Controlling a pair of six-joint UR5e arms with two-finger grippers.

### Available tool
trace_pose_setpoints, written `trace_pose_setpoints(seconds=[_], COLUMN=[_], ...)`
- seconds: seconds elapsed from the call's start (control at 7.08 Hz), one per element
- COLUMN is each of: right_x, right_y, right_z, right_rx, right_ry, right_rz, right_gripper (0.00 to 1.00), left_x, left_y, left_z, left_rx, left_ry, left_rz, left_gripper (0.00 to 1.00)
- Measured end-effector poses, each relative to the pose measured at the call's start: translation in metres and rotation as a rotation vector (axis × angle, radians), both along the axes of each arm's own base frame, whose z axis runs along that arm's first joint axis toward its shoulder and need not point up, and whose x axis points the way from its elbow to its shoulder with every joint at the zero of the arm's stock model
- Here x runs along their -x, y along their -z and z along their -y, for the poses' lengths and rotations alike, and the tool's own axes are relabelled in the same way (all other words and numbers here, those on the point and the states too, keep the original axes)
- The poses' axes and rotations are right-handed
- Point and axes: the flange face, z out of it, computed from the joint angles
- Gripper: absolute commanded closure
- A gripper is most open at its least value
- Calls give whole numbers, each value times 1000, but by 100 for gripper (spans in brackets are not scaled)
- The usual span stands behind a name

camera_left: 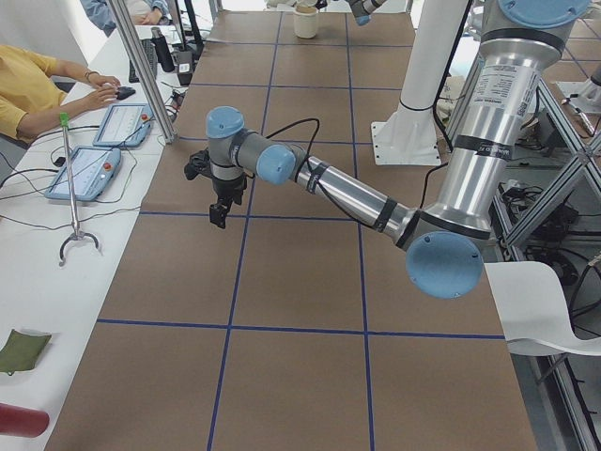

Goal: Left arm hands cup to right arm to dump lemon

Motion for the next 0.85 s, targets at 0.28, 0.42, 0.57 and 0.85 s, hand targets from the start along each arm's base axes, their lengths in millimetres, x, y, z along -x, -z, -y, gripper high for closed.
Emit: trace_pose_setpoints(seconds=[0.28, 0.42, 0.57, 0.85], right_x=[-5, -4, -4, -6], right_y=[-1, -3, -5, -6], right_z=[-5, 0, 4, 5], right_rx=[1, 12, 23, 31], right_ry=[1, -6, -9, -17], right_rz=[128, 186, 227, 310], right_gripper=[100, 100, 100, 100], left_x=[0, -1, -1, -2], left_y=[0, 0, 0, 0], left_z=[1, 1, 1, 2], left_rx=[0, 1, 2, 3], left_ry=[0, -1, -1, -1], left_rz=[0, 0, 0, 0], left_gripper=[0, 0, 0, 0])
